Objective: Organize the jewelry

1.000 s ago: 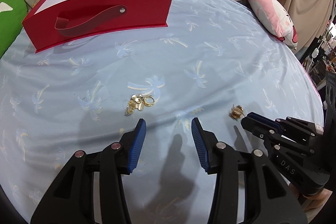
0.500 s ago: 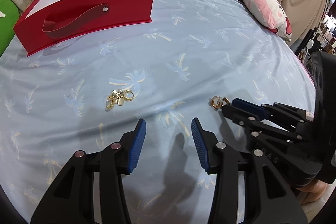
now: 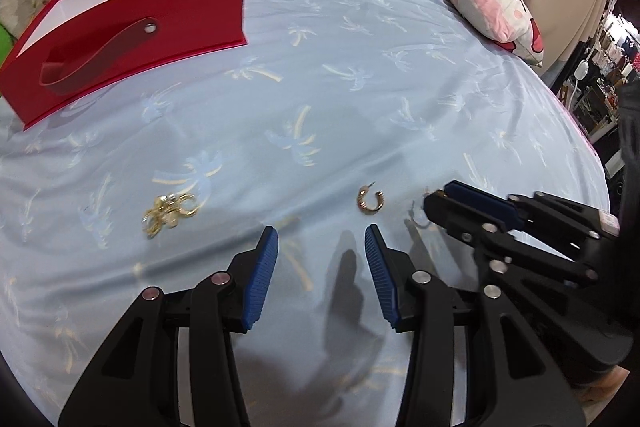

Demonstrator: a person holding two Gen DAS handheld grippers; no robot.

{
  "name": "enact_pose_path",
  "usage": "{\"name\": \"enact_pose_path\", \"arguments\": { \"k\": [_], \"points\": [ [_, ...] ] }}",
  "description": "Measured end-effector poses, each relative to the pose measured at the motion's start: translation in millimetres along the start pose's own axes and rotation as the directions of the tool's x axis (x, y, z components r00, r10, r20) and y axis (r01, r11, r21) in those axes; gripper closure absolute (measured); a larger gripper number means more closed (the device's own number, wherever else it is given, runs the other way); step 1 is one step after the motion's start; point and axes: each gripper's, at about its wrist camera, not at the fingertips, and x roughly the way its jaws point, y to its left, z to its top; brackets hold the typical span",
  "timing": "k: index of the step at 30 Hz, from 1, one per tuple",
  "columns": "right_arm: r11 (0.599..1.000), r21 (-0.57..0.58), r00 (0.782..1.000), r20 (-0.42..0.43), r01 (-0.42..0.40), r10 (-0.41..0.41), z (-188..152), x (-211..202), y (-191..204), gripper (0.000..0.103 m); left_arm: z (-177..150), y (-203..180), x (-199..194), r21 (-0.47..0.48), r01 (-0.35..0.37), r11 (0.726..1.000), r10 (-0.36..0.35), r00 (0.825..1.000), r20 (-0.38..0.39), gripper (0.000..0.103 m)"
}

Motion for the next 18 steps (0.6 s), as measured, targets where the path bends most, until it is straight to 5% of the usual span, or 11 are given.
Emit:
{"name": "enact_pose_path", "arguments": {
  "k": [9, 11, 13, 18],
  "points": [
    [0.997, 0.065, 0.999, -0.002, 0.051, -0.051, -3, -17, -24, 0.087, 16, -31, 29, 0.058, 0.001, 0.998, -0.001, 1.0, -0.001, 0.054],
    [0.996, 0.075, 0.998, -0.003, 0.055, -0.055, -5, -17, -27, 0.087, 17, -35, 31, 0.073, -0.011, 0.997, 0.011, 1.0, 0.009, 0.063],
    [0.995, 0.079, 0.998, -0.002, 0.056, -0.056, -5, -17, -29, 0.087, 18, -36, 33, 0.08, -0.01, 0.997, 0.01, 1.0, 0.002, 0.087],
    [0.996, 0.072, 0.999, 0.01, 0.046, -0.047, -1, -18, -25, 0.087, 19, -30, 27, 0.063, -0.004, 0.998, 0.004, 1.0, -0.002, 0.087]
  ]
}}
